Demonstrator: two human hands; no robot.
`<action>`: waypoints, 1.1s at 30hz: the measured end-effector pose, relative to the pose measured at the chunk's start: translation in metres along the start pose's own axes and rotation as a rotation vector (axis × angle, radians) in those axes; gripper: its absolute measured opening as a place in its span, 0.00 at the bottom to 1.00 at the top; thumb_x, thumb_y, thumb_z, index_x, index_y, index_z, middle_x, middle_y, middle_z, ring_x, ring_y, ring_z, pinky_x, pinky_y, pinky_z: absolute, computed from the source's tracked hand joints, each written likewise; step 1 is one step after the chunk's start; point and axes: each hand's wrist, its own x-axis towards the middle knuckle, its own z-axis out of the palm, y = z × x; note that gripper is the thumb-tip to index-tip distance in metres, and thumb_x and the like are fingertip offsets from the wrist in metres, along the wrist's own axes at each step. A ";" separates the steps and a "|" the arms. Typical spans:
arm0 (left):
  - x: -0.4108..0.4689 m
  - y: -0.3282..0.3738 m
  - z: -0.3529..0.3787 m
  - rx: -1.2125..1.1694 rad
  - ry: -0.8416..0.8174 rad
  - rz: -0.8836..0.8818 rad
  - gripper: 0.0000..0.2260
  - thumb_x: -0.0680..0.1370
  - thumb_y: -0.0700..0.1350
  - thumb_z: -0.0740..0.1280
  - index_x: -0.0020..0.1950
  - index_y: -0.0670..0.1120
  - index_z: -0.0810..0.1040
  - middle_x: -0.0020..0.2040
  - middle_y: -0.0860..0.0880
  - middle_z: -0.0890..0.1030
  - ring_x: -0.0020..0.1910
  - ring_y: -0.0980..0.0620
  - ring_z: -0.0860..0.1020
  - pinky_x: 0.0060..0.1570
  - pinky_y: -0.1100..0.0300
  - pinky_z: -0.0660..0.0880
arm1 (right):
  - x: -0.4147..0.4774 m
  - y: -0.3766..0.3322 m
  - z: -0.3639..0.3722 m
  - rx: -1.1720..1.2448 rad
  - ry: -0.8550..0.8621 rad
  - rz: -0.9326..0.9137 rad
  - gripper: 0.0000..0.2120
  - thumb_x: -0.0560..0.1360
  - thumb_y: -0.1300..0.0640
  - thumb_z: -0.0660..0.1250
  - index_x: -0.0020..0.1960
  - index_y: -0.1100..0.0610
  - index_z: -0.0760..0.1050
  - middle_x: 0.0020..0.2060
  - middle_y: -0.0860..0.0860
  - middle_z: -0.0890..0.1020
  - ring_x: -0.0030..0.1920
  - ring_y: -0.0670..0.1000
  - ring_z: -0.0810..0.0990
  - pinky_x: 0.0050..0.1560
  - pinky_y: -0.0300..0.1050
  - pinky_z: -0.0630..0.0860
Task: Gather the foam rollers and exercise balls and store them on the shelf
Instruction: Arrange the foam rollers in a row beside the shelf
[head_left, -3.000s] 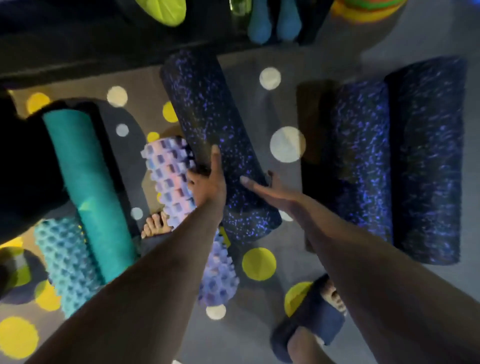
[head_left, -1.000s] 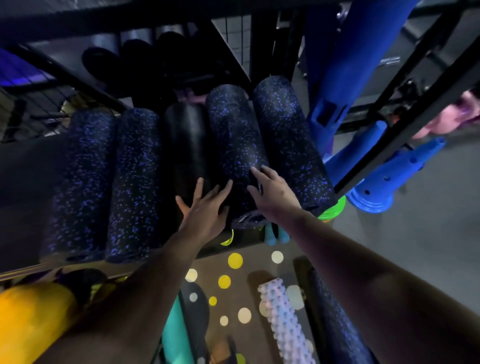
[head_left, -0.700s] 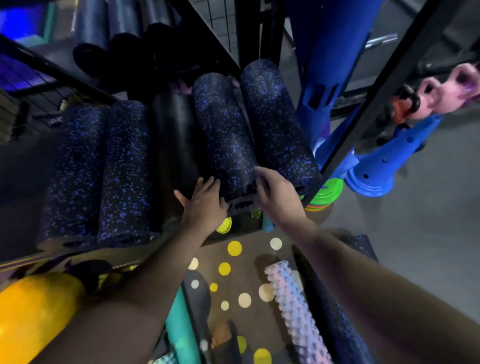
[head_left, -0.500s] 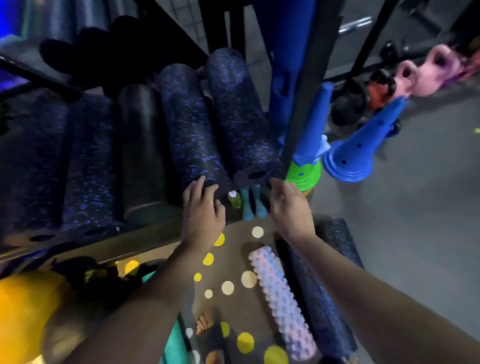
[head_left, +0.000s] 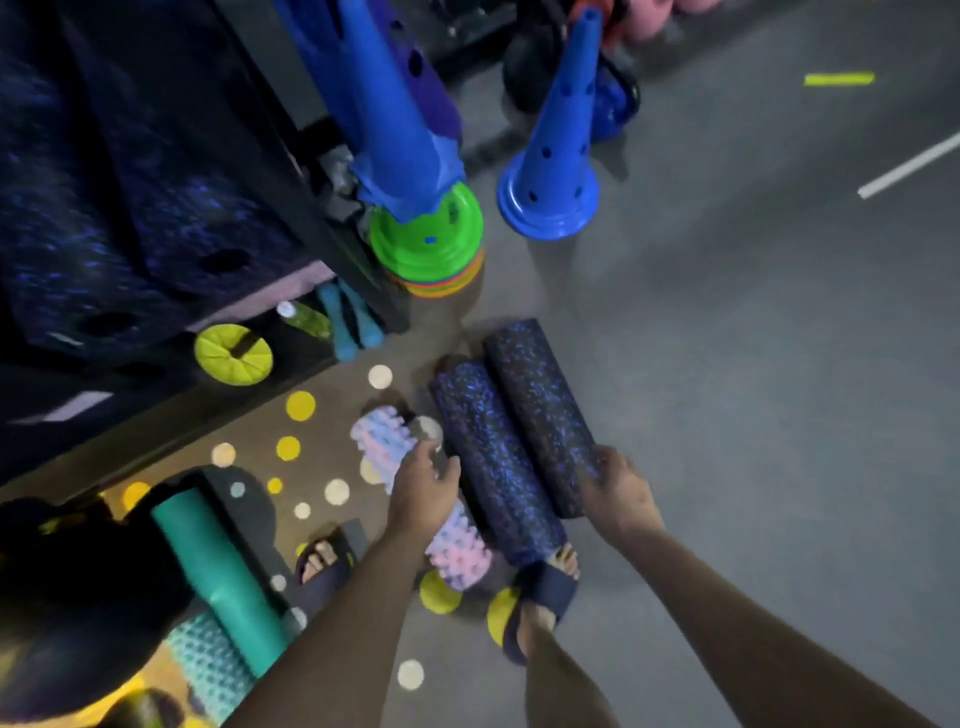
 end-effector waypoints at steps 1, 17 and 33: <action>0.001 0.000 0.013 -0.015 -0.024 -0.048 0.16 0.80 0.47 0.70 0.66 0.42 0.77 0.60 0.42 0.82 0.58 0.40 0.81 0.60 0.51 0.74 | 0.005 0.011 0.001 -0.010 -0.024 0.006 0.20 0.81 0.55 0.64 0.70 0.62 0.71 0.63 0.64 0.78 0.64 0.64 0.76 0.63 0.51 0.71; 0.190 -0.149 0.185 -0.372 -0.250 -0.320 0.27 0.73 0.55 0.79 0.66 0.56 0.69 0.58 0.60 0.80 0.50 0.61 0.79 0.48 0.60 0.76 | 0.194 0.108 0.246 -0.219 -0.340 0.127 0.43 0.75 0.39 0.70 0.79 0.58 0.55 0.72 0.63 0.65 0.72 0.64 0.67 0.72 0.56 0.67; 0.081 -0.137 0.046 -0.780 0.003 -0.457 0.50 0.55 0.56 0.87 0.70 0.49 0.65 0.63 0.49 0.80 0.59 0.48 0.83 0.60 0.43 0.81 | 0.050 -0.002 0.176 0.005 -0.483 -0.154 0.56 0.61 0.35 0.81 0.79 0.44 0.54 0.62 0.41 0.68 0.66 0.46 0.70 0.67 0.46 0.69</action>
